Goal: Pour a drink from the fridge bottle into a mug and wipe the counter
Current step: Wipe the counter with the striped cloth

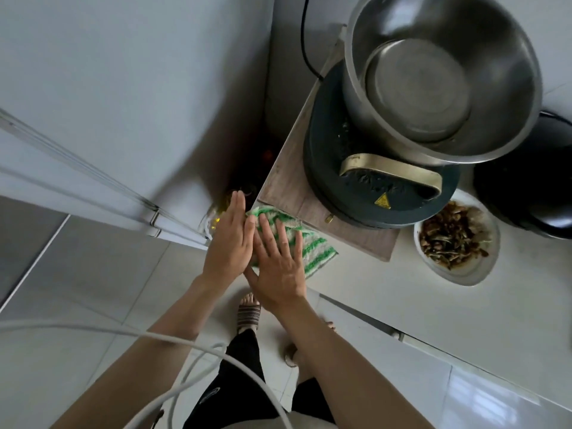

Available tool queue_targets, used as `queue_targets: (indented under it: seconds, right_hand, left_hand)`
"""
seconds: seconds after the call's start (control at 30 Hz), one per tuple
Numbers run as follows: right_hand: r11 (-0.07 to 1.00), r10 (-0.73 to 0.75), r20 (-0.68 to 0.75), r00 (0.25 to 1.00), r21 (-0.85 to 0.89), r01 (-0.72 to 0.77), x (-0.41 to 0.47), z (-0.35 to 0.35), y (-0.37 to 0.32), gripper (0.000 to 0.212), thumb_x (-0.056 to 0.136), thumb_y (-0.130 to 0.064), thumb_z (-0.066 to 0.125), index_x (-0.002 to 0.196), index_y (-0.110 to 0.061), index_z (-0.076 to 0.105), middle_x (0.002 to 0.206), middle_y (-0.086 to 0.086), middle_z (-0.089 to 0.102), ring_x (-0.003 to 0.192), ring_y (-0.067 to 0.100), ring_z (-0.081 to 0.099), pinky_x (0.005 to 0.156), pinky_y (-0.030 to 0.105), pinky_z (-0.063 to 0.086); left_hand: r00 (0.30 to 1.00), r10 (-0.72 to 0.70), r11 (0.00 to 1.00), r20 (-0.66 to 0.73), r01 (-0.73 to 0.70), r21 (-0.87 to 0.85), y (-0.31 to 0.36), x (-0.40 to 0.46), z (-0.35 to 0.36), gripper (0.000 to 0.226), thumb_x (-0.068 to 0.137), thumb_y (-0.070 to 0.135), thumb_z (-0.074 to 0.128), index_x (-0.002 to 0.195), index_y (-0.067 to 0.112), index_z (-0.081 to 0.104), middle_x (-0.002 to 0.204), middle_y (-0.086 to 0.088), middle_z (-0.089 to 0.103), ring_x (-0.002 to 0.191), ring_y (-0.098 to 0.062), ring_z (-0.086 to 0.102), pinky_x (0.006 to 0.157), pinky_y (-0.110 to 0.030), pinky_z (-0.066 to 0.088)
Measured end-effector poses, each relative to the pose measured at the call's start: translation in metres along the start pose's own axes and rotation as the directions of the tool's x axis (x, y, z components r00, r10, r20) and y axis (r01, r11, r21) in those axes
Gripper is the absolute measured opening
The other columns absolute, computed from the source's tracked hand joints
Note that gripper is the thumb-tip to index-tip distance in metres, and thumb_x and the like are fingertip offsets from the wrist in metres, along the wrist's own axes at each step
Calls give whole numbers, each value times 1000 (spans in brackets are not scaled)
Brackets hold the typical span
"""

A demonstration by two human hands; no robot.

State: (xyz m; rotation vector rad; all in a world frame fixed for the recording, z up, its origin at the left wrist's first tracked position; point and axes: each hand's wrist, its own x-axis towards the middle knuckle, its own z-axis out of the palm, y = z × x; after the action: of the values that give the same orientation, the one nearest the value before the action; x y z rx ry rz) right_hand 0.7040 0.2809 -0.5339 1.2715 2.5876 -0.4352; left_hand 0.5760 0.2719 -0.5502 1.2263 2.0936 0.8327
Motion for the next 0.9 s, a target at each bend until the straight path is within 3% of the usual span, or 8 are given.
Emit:
queue_targets:
  seconds: [0.17, 0.3, 0.47, 0.6, 0.73, 0.8, 0.9]
  right_hand:
    - [987, 154, -11, 988, 57, -153, -60, 8, 76, 74, 98, -69, 17, 160, -33, -1, 168, -8, -4, 155, 25, -6, 123, 57, -2]
    - [926, 369, 23, 929, 78, -370, -132, 15, 151, 76, 97, -72, 15, 160, -34, -4, 168, -6, -7, 155, 26, -10, 123, 56, -4]
    - [735, 648, 98, 755, 180, -654, -224, 23, 229, 80, 87, -80, 5, 156, -44, -14, 165, -12, -21, 152, 20, -20, 122, 57, -3]
    - [691, 685, 145, 714, 181, -700, -248, 19, 261, 80, 87, -81, 4, 155, -43, -15, 162, -13, -29, 151, 20, -23, 122, 56, -7]
    - [611, 740, 132, 660, 280, -741, -223, 23, 237, 80, 93, -73, 13, 160, -33, -5, 162, -6, -24, 152, 32, -16, 121, 60, 0]
    - [649, 718, 87, 691, 276, -709, -205, 28, 213, 76, 96, -72, 14, 159, -33, -5, 166, -3, -17, 152, 34, -15, 121, 60, -2]
    - [807, 545, 15, 839, 262, -529, -172, 29, 162, 73, 98, -65, 19, 160, -32, 0, 168, -1, -10, 153, 34, -16, 122, 56, -8]
  left_hand:
    - [969, 243, 904, 35, -239, 355, -7, -21, 9, 64, 103, 41, 35, 152, 2, 23, 158, -21, 28, 144, -32, 33, 116, -41, 35]
    - [941, 329, 818, 81, -328, 472, -10, -38, 8, 63, 103, 32, 40, 153, 1, 19, 160, -23, 20, 146, -34, 29, 115, -46, 35]
    - [940, 283, 765, 192, -341, 546, -8, -37, 6, 62, 104, 30, 30, 153, -1, 9, 160, -27, 13, 148, -37, 22, 118, -49, 28]
    - [955, 210, 741, 210, -296, 602, 5, -41, 7, 62, 103, 30, 28, 153, -2, 9, 160, -27, 14, 148, -37, 21, 121, -46, 21]
    - [966, 154, 729, 210, -254, 635, 17, -47, 10, 63, 101, 29, 29, 151, -7, 14, 158, -29, 17, 148, -39, 22, 120, -49, 22]
    - [957, 167, 715, 236, -282, 639, 18, -56, 11, 64, 101, 31, 30, 150, -7, 16, 158, -29, 19, 148, -38, 22, 120, -49, 24]
    - [928, 210, 690, 308, -363, 626, 16, -66, 8, 68, 99, 36, 32, 151, -4, 17, 159, -25, 19, 149, -36, 20, 119, -48, 27]
